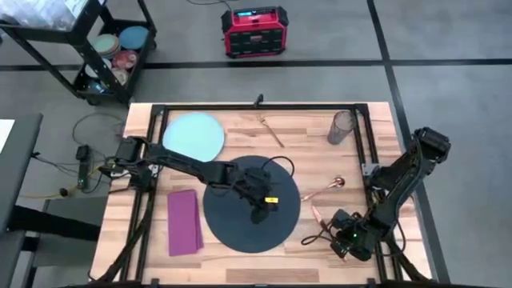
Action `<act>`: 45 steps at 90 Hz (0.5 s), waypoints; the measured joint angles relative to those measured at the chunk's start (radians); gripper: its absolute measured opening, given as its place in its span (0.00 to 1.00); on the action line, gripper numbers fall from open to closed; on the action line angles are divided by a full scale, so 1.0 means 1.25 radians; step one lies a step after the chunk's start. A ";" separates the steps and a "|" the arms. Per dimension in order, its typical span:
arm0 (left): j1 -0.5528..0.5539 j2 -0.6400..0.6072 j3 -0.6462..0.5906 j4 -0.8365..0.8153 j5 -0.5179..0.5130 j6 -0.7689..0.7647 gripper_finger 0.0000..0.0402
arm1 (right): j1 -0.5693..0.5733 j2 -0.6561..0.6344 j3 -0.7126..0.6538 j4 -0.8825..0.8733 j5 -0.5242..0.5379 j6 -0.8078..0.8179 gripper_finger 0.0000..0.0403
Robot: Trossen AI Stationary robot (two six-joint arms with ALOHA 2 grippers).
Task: Set table place
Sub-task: Move the brown table knife to the right of the blue table mat
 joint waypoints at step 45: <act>-0.005 0.000 0.000 -0.001 -0.002 -0.002 0.00 | 0.007 0.075 0.002 0.070 -0.055 -0.002 0.00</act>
